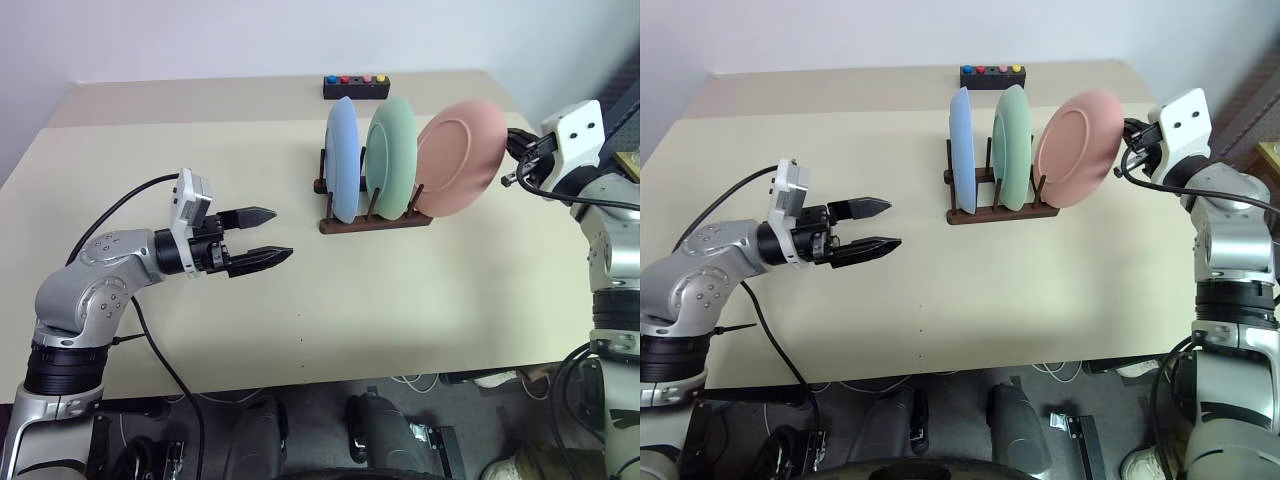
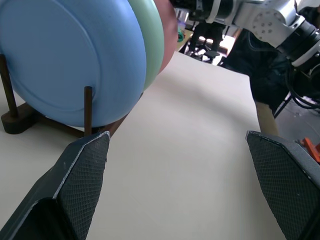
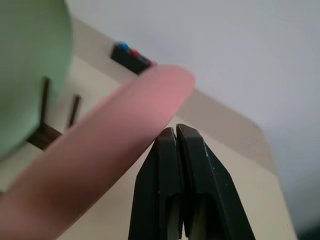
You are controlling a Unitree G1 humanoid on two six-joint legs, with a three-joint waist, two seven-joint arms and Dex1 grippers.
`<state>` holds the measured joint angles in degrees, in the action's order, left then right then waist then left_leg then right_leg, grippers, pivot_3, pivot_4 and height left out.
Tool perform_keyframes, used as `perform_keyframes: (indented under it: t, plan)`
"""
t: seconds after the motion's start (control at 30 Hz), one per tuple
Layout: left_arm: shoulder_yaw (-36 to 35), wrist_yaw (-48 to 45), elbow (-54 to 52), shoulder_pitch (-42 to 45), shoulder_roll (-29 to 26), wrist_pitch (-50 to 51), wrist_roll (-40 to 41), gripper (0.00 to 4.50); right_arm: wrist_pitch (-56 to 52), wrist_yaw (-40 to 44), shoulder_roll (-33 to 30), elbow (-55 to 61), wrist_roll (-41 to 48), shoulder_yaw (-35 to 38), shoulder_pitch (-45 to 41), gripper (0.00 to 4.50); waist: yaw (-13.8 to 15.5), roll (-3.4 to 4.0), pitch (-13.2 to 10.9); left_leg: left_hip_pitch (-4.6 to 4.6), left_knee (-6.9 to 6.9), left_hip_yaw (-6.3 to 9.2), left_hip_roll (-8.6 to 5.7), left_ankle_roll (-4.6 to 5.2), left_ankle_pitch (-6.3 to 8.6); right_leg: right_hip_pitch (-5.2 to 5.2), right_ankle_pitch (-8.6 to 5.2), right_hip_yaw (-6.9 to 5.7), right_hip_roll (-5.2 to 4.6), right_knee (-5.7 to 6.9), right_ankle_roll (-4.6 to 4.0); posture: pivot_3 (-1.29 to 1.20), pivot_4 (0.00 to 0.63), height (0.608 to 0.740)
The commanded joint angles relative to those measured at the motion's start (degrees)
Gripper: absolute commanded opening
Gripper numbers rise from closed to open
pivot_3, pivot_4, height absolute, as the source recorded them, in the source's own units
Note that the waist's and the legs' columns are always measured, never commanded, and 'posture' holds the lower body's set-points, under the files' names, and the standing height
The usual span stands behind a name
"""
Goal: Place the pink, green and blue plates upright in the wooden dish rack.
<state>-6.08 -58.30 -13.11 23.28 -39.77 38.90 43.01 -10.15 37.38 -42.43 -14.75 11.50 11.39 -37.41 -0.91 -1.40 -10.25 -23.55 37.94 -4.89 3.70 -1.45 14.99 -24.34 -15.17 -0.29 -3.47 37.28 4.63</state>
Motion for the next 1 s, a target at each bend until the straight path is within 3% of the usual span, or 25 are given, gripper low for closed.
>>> perform_keyframes:
  t: [0.03,0.4,0.63,0.83,0.93,1.0]
  plan:
    - [-1.6,0.2,-0.9,0.5,0.2,-1.1,0.6,4.50,-0.2,1.5,0.5,5.1,2.9,1.2,-0.2,0.04,0.1,0.00,0.0,0.00,0.00,0.00,0.00,0.00,0.00,0.00,0.00,0.00,0.00,0.00,0.00,0.00,0.150,0.740]
    - [-1.6,0.1,-0.8,0.6,0.1,-1.1,0.7,4.50,-0.2,1.4,0.2,4.4,1.9,1.5,0.0,0.04,0.2,0.00,0.0,0.00,0.00,-0.01,-0.01,0.00,0.00,0.00,0.00,0.00,-0.01,-0.01,0.00,0.00,0.150,0.740]
    - [-1.7,-0.1,-0.3,0.6,-0.1,-1.3,0.5,4.50,0.5,-3.6,0.1,0.4,2.7,5.2,-2.8,0.04,0.1,0.00,0.0,0.00,0.00,-0.01,-0.01,0.00,0.00,0.00,0.00,0.00,-0.01,0.00,0.00,0.00,0.150,0.740]
    - [-1.7,-1.8,2.4,1.7,-0.8,-3.2,-0.7,4.50,-9.1,4.0,-0.2,5.3,14.3,9.4,-0.7,0.04,0.1,0.00,0.0,0.00,0.00,0.00,0.00,0.00,0.00,0.00,0.00,0.00,-0.01,0.00,0.00,0.00,0.150,0.740]
    - [-1.9,-3.5,6.8,4.5,-1.5,-6.3,-2.8,4.50,-15.0,6.3,-1.3,7.8,26.1,17.2,-3.6,0.04,0.2,0.01,0.0,0.00,0.01,-0.01,-0.01,0.00,0.00,0.00,0.00,0.00,-0.01,0.03,0.00,0.00,0.150,0.740]
    - [-1.9,-4.2,8.5,5.6,-1.4,-7.5,-3.5,4.50,-18.6,8.2,-1.5,11.4,31.0,18.1,-2.9,0.04,0.3,0.02,0.0,0.00,0.02,-0.01,-0.01,0.00,0.00,0.00,0.00,-0.01,0.00,0.03,0.00,0.00,0.150,0.740]
